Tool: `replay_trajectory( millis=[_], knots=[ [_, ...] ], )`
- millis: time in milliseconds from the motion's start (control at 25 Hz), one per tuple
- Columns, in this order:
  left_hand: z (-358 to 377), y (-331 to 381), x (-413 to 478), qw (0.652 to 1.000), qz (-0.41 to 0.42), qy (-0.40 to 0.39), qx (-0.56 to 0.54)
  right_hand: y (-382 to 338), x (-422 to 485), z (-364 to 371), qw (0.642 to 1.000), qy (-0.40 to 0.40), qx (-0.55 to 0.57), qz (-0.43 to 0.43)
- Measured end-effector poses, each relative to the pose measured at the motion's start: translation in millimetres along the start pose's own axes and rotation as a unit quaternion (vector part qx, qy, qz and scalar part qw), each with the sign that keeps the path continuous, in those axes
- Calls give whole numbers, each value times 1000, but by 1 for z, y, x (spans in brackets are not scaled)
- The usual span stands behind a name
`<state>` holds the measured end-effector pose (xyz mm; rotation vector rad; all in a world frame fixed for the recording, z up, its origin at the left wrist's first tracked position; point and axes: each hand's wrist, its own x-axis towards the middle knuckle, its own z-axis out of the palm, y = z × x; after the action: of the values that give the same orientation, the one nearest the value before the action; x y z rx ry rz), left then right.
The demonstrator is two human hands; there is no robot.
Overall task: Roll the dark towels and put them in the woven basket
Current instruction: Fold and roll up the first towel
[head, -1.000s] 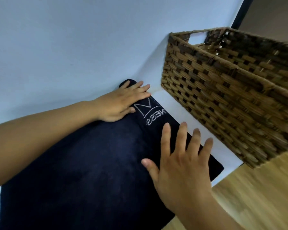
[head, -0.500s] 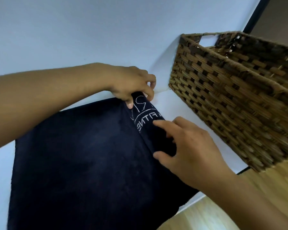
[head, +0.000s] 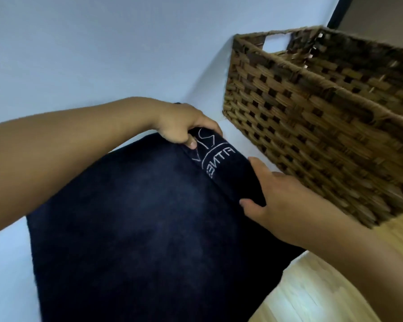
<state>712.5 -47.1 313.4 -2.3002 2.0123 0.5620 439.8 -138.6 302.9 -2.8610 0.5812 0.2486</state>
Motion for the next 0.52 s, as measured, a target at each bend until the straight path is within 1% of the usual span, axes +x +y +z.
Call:
replay_trajectory(
  millis=[40,80,120,160,240,280,440,520],
  knots=[
    [6,1,3,999,7,37,5,-1,0,1,998,25,-65,0],
    [14,2,2,997,15,75,11,-5,-1,7,989,73,-132,-7],
    [22,1,-3,993,22,114,17,-10,-4,16,977,116,-179,-5],
    [30,0,-10,988,31,152,20,-18,-7,25,969,141,-204,10],
    [48,-2,-32,974,53,219,27,-36,-17,44,958,204,-198,28],
    [57,-2,-43,969,58,239,31,-44,-21,51,958,219,-186,26],
    [87,2,-96,962,32,268,46,-81,-47,75,962,231,-147,-28],
    [85,4,-126,954,18,288,84,-95,-62,77,961,227,-145,-65]
  ],
)
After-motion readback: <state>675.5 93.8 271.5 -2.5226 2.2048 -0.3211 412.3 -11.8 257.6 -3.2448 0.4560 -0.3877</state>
